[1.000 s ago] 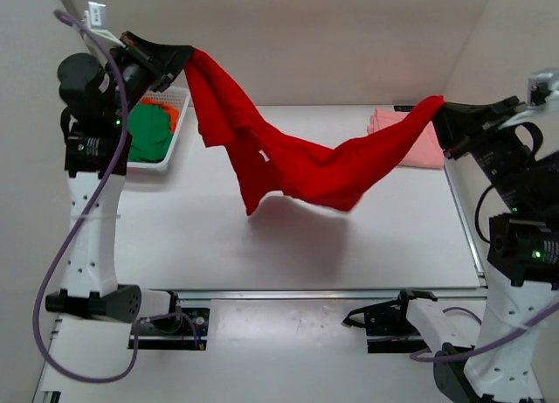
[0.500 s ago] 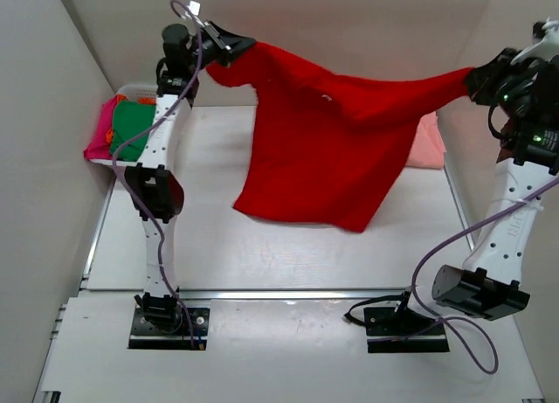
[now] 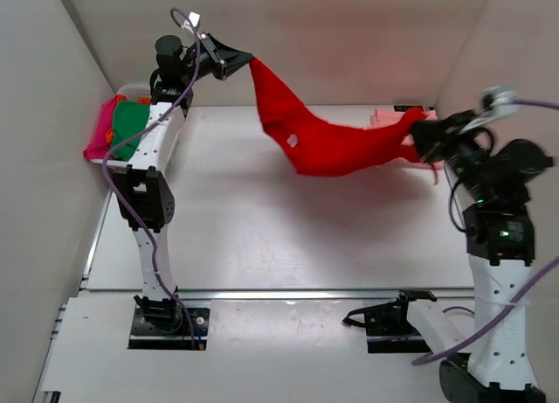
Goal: Fold and stack the t-shirts
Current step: Flatten out the tshirt
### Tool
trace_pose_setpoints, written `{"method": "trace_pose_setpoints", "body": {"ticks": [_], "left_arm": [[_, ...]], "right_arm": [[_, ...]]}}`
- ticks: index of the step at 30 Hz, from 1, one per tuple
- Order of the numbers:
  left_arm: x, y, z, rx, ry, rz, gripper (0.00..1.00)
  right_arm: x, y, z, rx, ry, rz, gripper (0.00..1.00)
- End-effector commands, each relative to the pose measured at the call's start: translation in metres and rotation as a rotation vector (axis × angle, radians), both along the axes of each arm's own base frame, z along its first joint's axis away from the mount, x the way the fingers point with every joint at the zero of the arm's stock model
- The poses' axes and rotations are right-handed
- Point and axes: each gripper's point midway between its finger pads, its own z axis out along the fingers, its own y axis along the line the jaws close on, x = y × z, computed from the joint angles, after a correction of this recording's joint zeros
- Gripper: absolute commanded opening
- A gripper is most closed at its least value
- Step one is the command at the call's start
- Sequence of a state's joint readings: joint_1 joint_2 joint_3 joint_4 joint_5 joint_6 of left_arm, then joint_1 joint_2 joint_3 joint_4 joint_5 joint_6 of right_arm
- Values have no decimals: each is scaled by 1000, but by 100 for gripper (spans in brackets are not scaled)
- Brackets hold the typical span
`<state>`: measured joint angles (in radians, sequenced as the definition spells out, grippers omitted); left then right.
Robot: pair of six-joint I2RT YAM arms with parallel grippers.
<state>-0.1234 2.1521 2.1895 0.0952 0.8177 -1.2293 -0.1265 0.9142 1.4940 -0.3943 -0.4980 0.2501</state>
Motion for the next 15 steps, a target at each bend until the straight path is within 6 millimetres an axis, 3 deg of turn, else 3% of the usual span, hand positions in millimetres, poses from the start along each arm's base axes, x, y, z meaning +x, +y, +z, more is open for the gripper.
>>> {"method": "trace_pose_setpoints", "body": {"ticks": [1, 2, 3, 4, 5, 6, 7, 8, 9, 11, 12, 13, 14, 15], "left_arm": [[13, 31, -29, 81, 37, 109, 2], [23, 41, -62, 109, 144, 126, 1], [29, 44, -85, 155, 186, 140, 2], [37, 49, -102, 203, 193, 171, 5], [39, 56, -115, 254, 230, 204, 17], [43, 62, -133, 287, 277, 231, 37], [54, 74, -136, 309, 274, 280, 63], [58, 80, -134, 298, 273, 289, 71], [62, 86, -140, 279, 298, 289, 72], [64, 94, -116, 253, 254, 298, 72], [63, 94, -105, 246, 232, 298, 73], [60, 90, -95, 244, 208, 285, 75], [59, 108, -76, 228, 177, 311, 76], [53, 108, -64, 217, 162, 302, 76]], "right_arm": [[16, 42, -81, 80, 186, 101, 0], [13, 75, -112, 57, 261, 191, 0], [14, 82, -126, 58, 289, 168, 0], [10, 112, -159, 27, 357, 216, 0], [-3, 143, -181, 14, 389, 270, 0], [-3, 160, -200, -2, 432, 297, 0], [-23, 217, -247, -22, 523, 435, 0], [-24, 234, -277, -59, 588, 468, 0], [-34, 260, -300, -91, 623, 508, 0], [-45, 290, -335, -137, 668, 550, 0], [-55, 310, -350, -149, 684, 603, 0], [-63, 329, -346, -128, 682, 659, 0], [-67, 344, -356, -146, 695, 677, 0], [-74, 356, -374, -173, 730, 705, 0]]}}
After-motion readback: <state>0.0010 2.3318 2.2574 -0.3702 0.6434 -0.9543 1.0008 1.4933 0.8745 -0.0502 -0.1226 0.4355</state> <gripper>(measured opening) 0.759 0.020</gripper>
